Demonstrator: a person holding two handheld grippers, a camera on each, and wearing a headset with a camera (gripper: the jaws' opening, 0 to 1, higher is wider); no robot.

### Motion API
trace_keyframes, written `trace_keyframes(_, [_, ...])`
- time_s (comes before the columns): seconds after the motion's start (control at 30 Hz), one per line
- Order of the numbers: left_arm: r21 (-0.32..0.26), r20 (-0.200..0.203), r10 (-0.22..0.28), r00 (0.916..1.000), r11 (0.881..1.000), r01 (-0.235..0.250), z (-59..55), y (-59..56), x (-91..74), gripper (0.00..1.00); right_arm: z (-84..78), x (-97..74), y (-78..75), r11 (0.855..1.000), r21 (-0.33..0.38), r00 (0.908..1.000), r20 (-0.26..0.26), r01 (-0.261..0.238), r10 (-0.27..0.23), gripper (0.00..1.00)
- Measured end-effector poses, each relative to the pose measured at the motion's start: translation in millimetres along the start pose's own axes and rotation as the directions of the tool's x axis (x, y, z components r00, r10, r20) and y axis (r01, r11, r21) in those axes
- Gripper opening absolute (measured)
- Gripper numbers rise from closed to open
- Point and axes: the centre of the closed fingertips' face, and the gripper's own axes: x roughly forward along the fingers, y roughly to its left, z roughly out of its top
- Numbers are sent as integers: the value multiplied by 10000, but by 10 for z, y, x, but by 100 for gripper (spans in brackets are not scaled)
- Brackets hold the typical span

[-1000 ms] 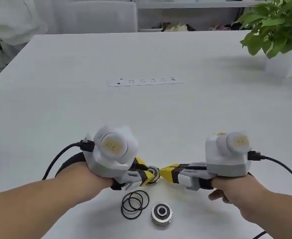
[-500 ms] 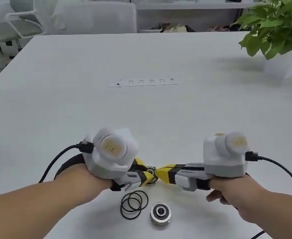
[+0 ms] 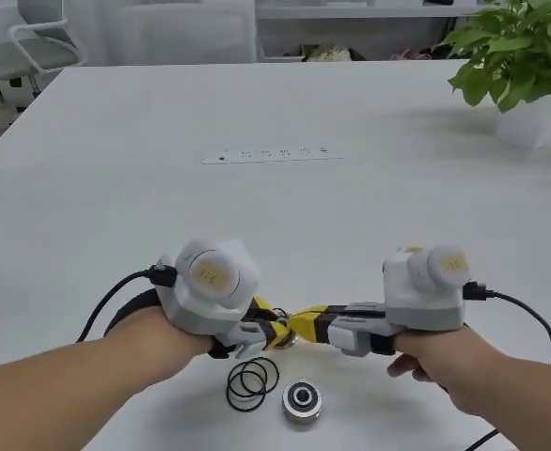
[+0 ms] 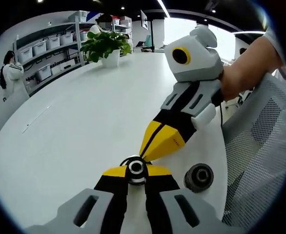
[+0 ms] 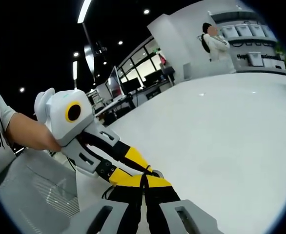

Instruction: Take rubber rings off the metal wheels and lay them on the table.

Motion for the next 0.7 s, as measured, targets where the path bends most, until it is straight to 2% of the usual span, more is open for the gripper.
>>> trace_keyframes(0.13, [562, -138, -64, 9999, 9984, 72, -3, -6, -28, 9, 19, -13, 5, 10000, -13, 10000, 44, 40, -40, 0])
trace_keyframes(0.23, [630, -59, -164, 9998, 9979, 167, 21, -21, -104, 10, 40, -11, 34, 10000, -18, 10000, 86, -35, 35, 0])
trace_keyframes(0.37, [451, 348, -199, 9992, 9988, 184, 86, 7, -260, 17, 124, -19, 70, 9998, 94, 9994, 321, -152, 149, 0])
trace_keyframes(0.5, [406, 572, -196, 9982, 9990, 173, 94, 16, -419, 20, 149, -8, 126, 9994, 139, 9989, 353, -326, 321, 0])
trace_keyframes(0.57, [318, 728, -212, 9971, 9993, 189, 89, 14, -510, 22, 152, 1, 172, 9987, 189, 9983, 335, -481, 475, 0])
trace_keyframes(0.7, [212, 770, -124, 9970, 9997, 108, 32, 21, -670, 27, 129, 33, 256, 9967, 257, 9970, 143, -764, 761, 0])
